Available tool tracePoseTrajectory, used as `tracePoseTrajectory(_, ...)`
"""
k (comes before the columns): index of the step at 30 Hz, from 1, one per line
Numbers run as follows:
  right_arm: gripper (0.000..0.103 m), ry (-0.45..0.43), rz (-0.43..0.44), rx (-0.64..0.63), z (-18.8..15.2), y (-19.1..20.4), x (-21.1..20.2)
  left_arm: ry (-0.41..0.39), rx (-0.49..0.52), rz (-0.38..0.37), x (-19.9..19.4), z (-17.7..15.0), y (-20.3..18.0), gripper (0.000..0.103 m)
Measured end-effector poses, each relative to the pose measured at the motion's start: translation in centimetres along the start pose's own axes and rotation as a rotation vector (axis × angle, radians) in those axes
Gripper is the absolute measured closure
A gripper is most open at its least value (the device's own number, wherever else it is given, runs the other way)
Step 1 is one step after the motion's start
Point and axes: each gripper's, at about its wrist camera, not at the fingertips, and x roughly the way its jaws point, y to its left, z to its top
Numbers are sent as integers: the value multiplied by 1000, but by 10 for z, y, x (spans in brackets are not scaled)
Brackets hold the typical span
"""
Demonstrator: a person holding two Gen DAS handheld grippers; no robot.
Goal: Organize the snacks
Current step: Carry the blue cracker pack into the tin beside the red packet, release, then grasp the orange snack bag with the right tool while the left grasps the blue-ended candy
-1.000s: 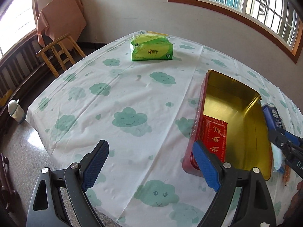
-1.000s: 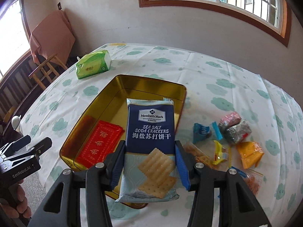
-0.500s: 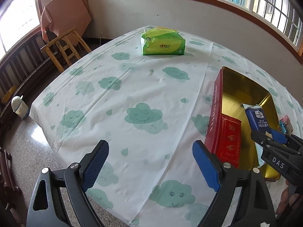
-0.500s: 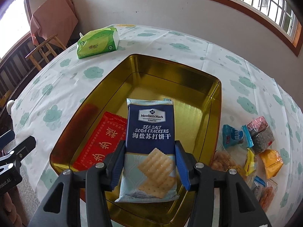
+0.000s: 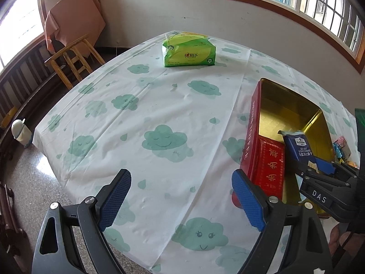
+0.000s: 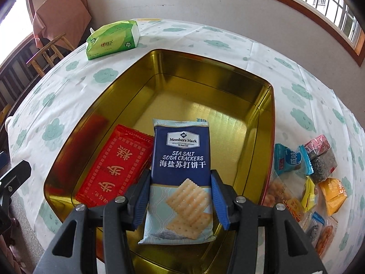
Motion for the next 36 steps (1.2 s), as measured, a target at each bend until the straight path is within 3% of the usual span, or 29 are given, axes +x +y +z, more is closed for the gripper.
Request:
tracePoseTrajectory(7, 49, 0, 19, -5, 0, 1, -1, 5, 9, -6, 0, -2, -4, 15)
tracePoseTrajectory(15, 45, -90, 55, 42, -3, -15, -39, -15, 27, -28, -11, -3, -15, 15)
tracePoseTrajectory(25, 45, -114, -52, 200, -57, -104, -84, -23, 114, -85, -21, -12, -55, 15)
tracePoseTrajectory(31, 45, -62, -155, 298, -95, -166, -82, -29, 176, -119, -28, -18, -84, 15)
tracePoseTrajectory(36, 45, -36, -183, 362, -115, -193, -74, -29, 225, -142, -34, -24, -107, 15)
